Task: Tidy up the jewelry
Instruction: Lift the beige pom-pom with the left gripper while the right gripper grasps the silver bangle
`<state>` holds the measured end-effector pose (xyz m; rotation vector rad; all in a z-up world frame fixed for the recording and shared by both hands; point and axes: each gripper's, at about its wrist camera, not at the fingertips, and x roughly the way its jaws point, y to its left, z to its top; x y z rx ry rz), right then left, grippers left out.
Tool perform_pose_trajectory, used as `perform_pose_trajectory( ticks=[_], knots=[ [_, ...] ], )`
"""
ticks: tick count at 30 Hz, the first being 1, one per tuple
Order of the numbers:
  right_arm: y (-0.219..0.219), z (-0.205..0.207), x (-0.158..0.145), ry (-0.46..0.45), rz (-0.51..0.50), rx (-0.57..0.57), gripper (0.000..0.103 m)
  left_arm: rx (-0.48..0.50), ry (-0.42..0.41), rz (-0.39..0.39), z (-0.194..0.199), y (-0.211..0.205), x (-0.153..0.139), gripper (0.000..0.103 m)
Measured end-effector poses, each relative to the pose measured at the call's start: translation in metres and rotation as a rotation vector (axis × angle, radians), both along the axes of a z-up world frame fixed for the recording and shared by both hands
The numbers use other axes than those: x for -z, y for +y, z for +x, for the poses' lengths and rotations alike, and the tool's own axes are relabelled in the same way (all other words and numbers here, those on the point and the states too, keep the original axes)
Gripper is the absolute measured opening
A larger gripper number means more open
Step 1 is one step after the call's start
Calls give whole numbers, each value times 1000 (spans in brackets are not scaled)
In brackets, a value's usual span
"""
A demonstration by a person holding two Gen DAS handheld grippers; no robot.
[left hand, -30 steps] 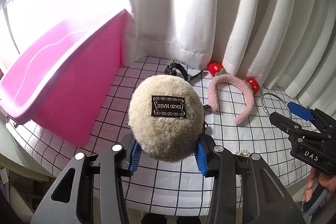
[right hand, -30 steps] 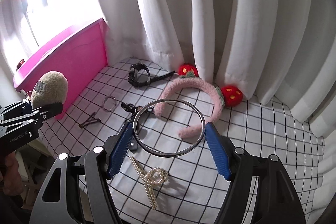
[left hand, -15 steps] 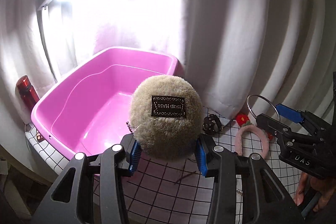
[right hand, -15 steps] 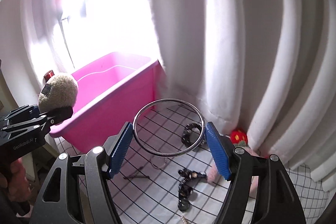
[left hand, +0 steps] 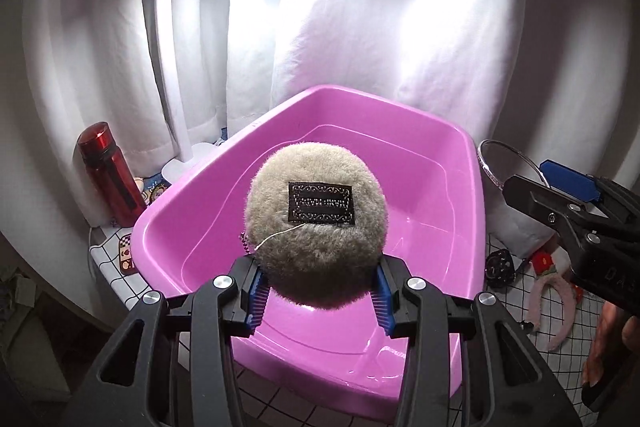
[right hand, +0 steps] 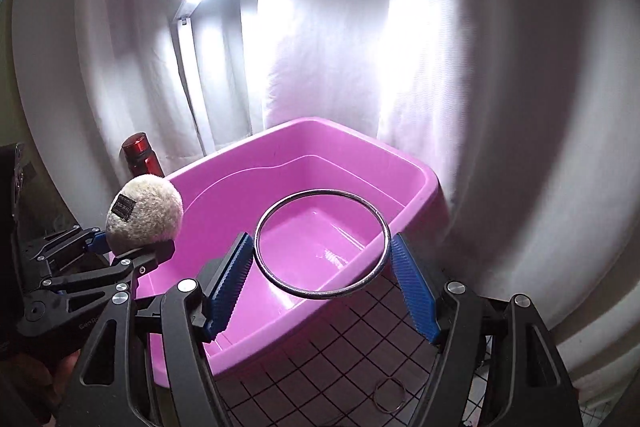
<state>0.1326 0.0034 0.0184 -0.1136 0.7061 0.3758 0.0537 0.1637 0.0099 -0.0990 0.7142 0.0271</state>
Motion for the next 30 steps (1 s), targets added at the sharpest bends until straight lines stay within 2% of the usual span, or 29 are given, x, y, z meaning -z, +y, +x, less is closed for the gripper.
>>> perform_pose_trajectory(
  ticks=[11, 18, 30],
  knots=[
    [50, 54, 34, 99, -55, -43, 68, -46, 58, -18, 30, 39, 26, 42],
    [59, 70, 52, 155, -91, -28, 68, -65, 112, 0, 46, 47, 38, 42],
    [58, 80, 64, 182, -112, 17, 68, -62, 122, 14, 55, 46, 38, 50]
  ],
)
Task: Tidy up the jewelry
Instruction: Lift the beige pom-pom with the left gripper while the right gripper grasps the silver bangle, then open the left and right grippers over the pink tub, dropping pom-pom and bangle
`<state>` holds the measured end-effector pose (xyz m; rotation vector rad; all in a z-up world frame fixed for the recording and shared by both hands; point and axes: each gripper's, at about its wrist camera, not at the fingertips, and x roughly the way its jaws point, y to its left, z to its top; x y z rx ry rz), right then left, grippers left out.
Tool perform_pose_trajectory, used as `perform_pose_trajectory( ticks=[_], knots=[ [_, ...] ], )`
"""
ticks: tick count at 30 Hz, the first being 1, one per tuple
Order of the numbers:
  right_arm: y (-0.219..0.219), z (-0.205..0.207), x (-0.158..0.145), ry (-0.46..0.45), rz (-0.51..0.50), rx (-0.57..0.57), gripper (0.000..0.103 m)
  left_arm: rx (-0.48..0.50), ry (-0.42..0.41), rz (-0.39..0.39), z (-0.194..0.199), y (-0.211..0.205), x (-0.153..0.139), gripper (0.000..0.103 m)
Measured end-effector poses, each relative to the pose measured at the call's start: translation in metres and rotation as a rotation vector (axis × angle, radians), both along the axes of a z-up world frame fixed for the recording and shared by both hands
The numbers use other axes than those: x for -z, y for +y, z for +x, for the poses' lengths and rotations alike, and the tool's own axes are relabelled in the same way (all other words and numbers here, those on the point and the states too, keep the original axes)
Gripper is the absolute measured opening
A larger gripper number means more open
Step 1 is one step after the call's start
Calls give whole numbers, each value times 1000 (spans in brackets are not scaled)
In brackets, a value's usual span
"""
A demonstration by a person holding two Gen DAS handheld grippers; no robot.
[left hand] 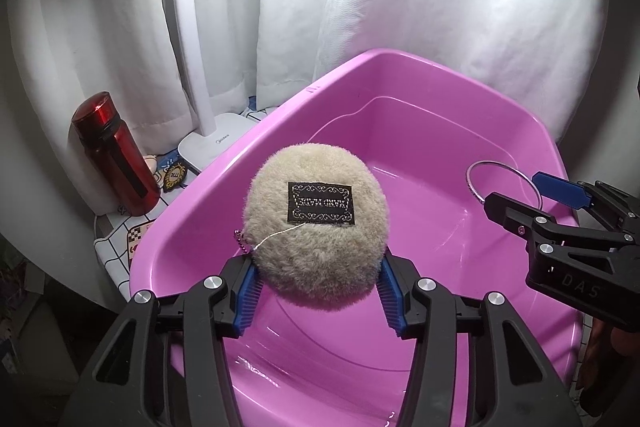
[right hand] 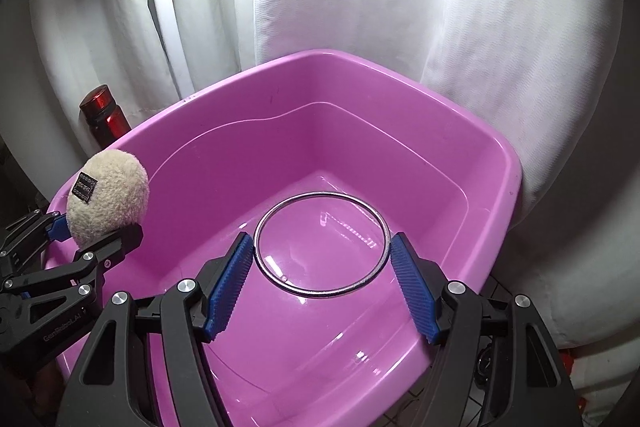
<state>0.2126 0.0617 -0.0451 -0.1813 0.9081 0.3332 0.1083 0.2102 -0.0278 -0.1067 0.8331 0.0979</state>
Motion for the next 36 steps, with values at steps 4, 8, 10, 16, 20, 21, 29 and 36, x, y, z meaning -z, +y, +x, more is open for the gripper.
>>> perform_pose_trajectory(
  ticks=[4, 8, 10, 16, 20, 21, 29, 36],
  knots=[
    [-1, 1, 2, 12, -8, 11, 69, -5, 2, -4, 0, 2, 0, 65],
    [-4, 3, 2, 21, -5, 20, 69, -9, -7, -1, -1, 4, -3, 77],
    [-5, 3, 1, 19, -4, 24, 69, -9, -6, 2, -1, 4, -3, 78],
    [-6, 1, -2, 6, -5, 23, 69, -16, -1, -6, -3, 7, -3, 78],
    [-7, 0, -2, 4, 0, 28, 69, -16, -3, -9, -5, 6, -5, 78],
    [-7, 0, -3, 4, 2, 28, 69, -17, -4, -7, -5, 5, -5, 78],
    [-8, -7, -8, -10, 0, 25, 69, -21, -14, -6, -10, 4, -11, 78],
    [-9, -13, -13, -19, 1, 24, 69, -29, -21, -13, -16, 5, -17, 79]
  ],
)
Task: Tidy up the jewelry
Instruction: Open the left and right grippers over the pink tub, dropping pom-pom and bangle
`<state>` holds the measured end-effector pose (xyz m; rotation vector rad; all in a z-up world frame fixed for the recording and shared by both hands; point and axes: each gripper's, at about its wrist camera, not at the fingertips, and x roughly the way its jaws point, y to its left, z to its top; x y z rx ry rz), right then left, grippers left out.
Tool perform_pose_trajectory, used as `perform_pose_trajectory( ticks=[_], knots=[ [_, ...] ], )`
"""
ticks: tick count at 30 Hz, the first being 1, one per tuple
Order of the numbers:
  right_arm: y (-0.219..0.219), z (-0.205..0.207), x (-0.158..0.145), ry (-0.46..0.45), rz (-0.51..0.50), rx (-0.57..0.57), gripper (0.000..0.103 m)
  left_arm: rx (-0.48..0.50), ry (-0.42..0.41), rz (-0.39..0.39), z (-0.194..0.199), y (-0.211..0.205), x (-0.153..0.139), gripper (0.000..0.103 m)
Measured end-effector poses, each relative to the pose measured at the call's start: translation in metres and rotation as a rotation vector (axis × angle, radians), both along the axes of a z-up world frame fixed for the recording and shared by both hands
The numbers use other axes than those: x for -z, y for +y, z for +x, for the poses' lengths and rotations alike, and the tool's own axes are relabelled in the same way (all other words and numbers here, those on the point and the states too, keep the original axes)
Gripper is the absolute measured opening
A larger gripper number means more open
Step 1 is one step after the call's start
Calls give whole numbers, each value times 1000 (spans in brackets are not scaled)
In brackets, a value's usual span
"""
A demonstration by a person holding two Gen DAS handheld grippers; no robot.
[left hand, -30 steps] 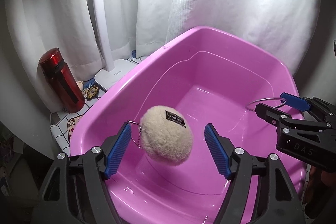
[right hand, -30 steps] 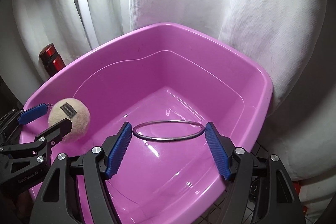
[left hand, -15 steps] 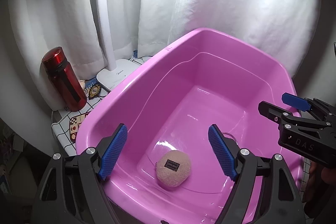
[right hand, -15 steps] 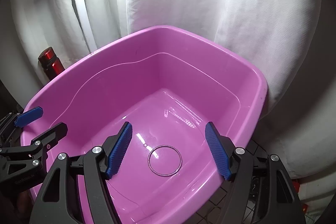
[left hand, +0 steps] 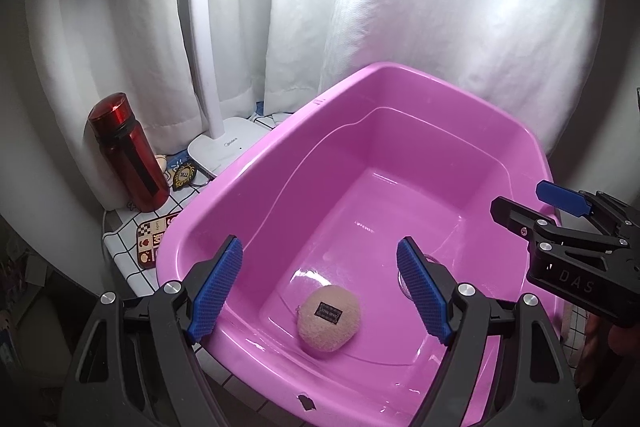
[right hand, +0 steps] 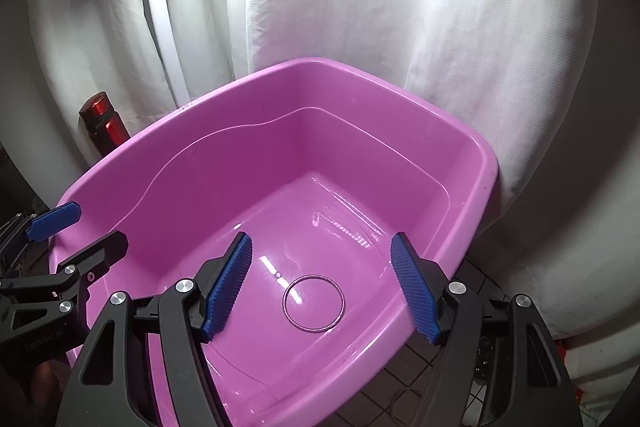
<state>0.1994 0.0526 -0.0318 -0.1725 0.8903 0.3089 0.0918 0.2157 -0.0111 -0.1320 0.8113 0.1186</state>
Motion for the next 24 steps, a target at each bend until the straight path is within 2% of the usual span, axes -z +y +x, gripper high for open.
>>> perform_pose_trajectory(
  ticks=[7, 18, 24],
  knots=[
    [-7, -10, -9, -17, 7, 8, 69, 1, -12, 2, -7, -7, -8, 81],
    [-27, -31, -21, -53, 10, 33, 69, -10, -44, 12, -26, -21, -20, 95],
    [-45, -50, -28, -68, 30, 57, 69, -17, -51, 18, -36, -29, -25, 97]
  ],
)
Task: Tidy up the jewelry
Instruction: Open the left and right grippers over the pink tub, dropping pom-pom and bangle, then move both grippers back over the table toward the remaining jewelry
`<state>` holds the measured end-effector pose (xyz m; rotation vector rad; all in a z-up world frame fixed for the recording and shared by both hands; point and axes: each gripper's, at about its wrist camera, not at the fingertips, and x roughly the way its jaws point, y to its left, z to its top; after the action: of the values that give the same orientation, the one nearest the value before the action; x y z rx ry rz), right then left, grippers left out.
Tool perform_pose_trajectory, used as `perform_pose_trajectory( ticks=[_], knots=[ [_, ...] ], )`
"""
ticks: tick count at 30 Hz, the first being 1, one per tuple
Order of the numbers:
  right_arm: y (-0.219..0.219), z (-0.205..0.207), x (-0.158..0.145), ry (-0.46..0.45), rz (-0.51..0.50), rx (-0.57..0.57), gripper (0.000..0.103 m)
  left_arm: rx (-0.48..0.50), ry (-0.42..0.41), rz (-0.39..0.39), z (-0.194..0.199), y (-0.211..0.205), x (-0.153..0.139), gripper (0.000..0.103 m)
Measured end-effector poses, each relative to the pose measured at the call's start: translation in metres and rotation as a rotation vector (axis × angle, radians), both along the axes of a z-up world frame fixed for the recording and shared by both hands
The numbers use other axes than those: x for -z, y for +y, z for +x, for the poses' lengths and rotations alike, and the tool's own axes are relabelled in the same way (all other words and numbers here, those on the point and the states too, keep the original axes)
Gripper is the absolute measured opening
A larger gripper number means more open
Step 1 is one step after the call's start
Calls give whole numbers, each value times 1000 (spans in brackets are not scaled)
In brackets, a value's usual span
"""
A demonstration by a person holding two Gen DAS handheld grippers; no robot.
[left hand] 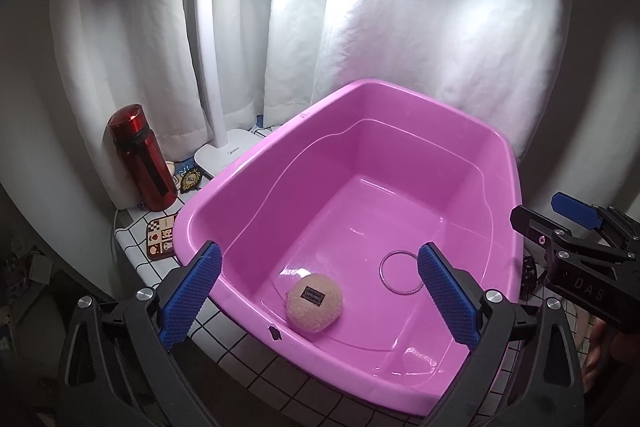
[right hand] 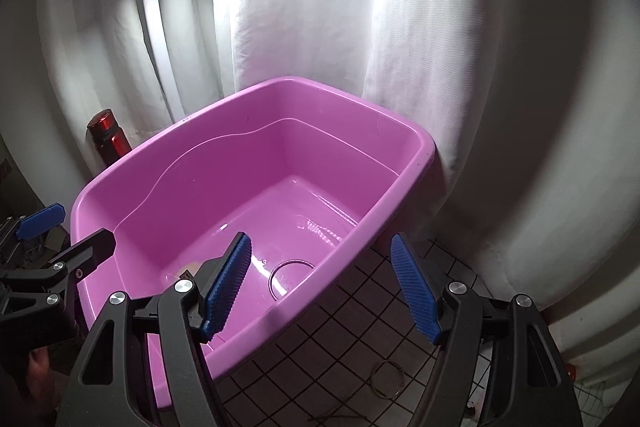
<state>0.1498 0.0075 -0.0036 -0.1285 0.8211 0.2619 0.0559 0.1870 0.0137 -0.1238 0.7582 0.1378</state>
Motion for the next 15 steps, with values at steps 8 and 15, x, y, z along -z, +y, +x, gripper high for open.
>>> perform_pose_trajectory(
  ticks=[8, 15],
  knots=[
    [-35, -38, -3, -12, 36, 55, 69, 31, -30, -17, -22, -24, -9, 97],
    [-83, -83, 4, 3, 60, 138, 69, 106, -52, 8, -40, -61, -16, 97]
  ],
)
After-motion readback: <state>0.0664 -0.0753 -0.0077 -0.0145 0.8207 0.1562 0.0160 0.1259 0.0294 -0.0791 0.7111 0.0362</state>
